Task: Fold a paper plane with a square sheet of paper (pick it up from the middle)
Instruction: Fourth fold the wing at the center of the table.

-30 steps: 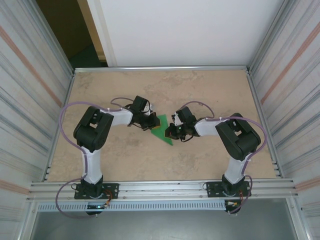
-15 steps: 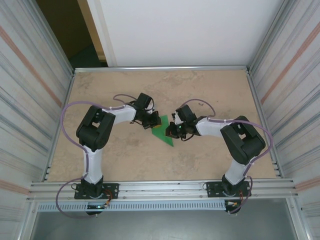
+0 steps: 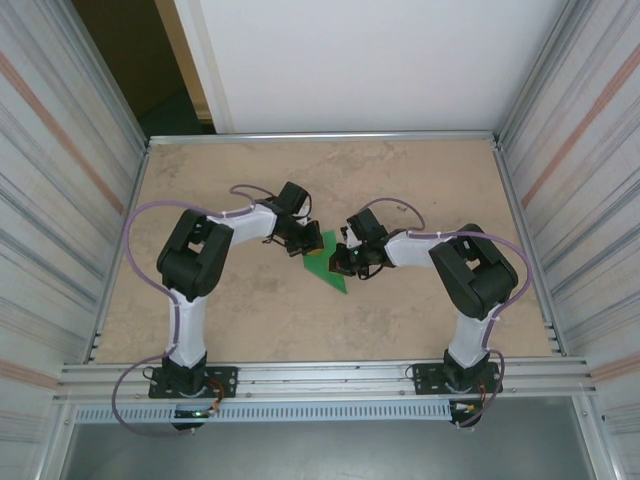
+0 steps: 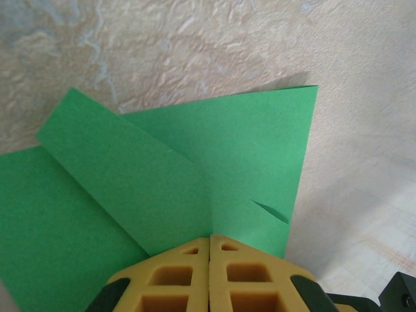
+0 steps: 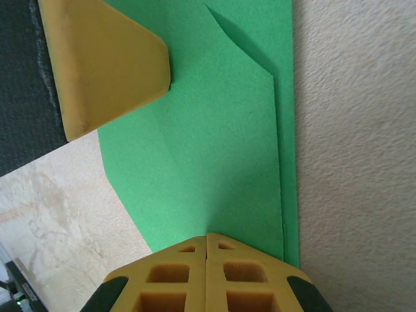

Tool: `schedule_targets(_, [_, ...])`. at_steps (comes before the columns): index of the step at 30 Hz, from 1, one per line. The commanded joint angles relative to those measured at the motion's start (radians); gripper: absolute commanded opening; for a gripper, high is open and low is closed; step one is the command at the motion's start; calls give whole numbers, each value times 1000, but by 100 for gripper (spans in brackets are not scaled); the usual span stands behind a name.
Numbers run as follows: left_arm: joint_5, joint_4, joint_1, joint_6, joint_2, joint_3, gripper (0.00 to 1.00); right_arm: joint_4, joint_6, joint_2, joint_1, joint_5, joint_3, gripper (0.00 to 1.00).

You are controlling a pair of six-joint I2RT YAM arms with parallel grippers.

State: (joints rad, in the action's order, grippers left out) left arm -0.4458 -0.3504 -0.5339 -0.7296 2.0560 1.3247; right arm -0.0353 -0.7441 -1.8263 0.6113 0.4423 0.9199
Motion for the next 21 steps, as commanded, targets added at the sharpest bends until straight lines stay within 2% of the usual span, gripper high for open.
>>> schedule_targets(1, [175,-164,1,4,91,-15,7,-71,26,1,8,-1,-32,4])
schedule_targets(7, [225,-217,-1,3,110,8,6,-129,58,60,19,7,-76,4])
schedule_targets(21, [210,-214,0,1,126,14,6,-178,41,203,40,2,-261,3])
